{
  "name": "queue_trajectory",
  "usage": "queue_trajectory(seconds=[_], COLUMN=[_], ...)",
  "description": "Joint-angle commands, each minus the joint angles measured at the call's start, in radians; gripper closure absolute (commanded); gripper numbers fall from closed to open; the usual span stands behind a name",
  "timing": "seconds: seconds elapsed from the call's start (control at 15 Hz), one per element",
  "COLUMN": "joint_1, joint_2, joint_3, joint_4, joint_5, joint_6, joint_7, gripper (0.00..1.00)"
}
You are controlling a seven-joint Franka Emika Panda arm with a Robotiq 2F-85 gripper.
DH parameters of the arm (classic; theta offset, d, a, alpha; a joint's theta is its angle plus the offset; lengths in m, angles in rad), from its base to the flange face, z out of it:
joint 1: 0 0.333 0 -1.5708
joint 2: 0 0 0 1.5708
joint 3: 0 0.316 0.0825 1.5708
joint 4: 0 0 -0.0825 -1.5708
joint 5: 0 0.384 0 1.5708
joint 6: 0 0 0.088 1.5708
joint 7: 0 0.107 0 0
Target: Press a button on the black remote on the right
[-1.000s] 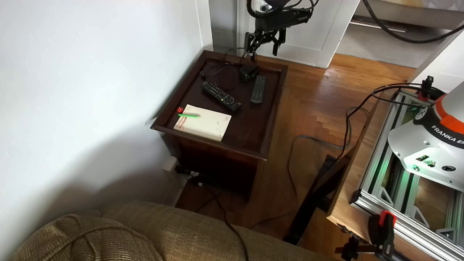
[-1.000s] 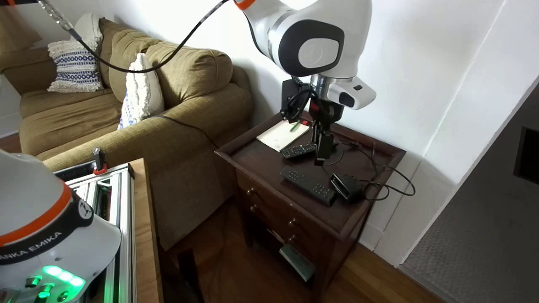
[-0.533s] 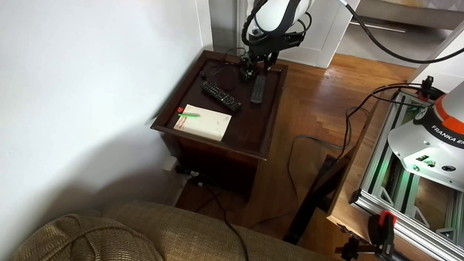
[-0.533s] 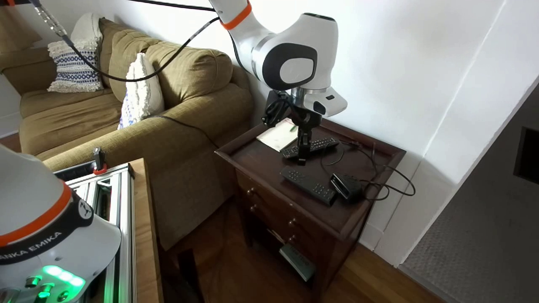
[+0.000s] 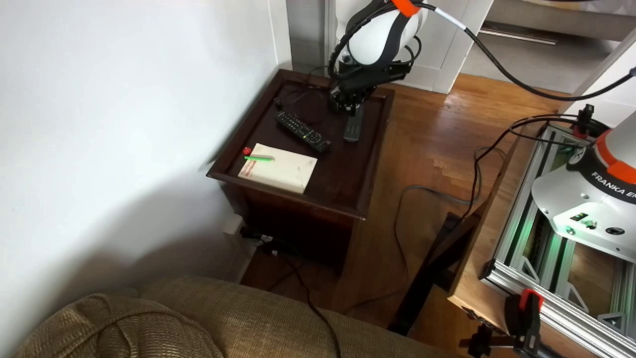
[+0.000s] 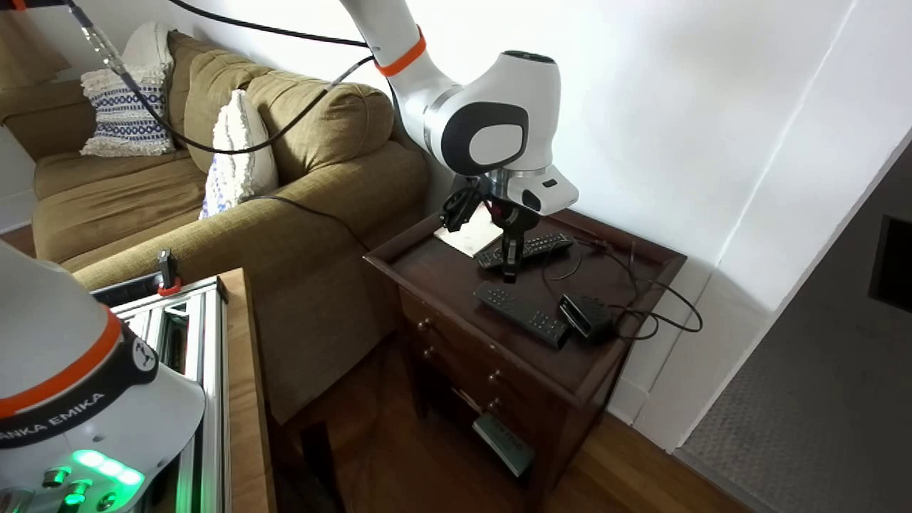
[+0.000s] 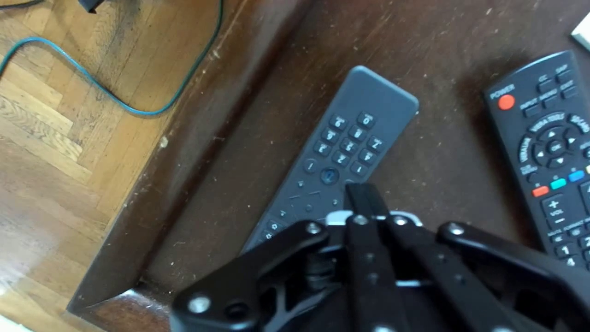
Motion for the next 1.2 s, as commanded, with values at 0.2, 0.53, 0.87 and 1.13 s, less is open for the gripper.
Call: queue_trajectory(seconds=[0.2,0.53,0.87,1.13], joint_1=[0.064,0.100,0.146,0.172], joint_2=[0.066,0.097,0.117,0.130], joint_3=[-0.057,-0.085,-0.120,-0.137], joint_4=[0.016,0.027,0.045,0.056], joint_5=[-0.019,-0.028,-0.061,-0.085], joint_6=[0.059,0.076,0.070,0.066], joint_7=[0.100,0.152,0.224,0.270], gripper=[1.00,1.00,1.00,1.00])
